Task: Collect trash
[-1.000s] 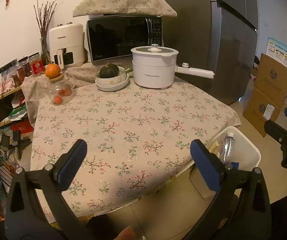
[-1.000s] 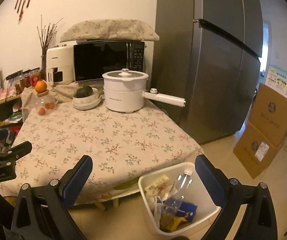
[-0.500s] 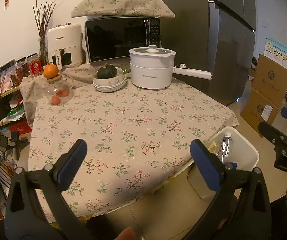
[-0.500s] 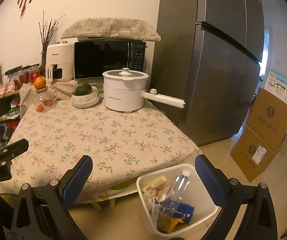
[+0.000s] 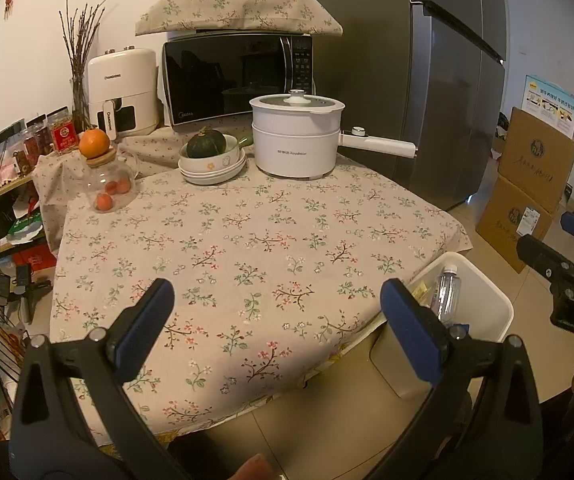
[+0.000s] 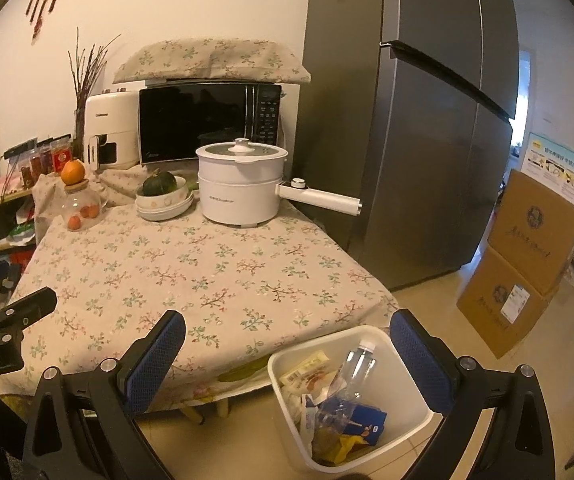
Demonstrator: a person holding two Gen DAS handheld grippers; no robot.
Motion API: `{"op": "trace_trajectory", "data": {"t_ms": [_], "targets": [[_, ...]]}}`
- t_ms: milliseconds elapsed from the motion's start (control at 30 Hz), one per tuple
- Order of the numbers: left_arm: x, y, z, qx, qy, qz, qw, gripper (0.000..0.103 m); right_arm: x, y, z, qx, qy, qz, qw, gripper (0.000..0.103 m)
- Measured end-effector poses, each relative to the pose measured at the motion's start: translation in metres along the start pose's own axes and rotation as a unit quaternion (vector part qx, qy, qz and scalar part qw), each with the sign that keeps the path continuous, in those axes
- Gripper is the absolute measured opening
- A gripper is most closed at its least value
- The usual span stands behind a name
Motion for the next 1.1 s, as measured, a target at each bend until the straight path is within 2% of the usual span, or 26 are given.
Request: {"op": "trace_trajectory", "data": {"t_ms": [1100], "targets": [[-0.001, 0.011, 0.000, -0.016, -0.003, 0.011, 0.9998, 0.102, 0.001, 0.010, 0.002, -0.006, -0.001, 0.027, 1.000, 0.103]]}}
Point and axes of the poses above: each gripper's, at about its wrist camera, not at the fingertips, and z roughly the way its jaws point, y to its right, x to its top, the point moved 7 cm from there along z, roughly the way its jaws point, and after that the axes turned 3 degrees about -y, right-handed, at the moved point
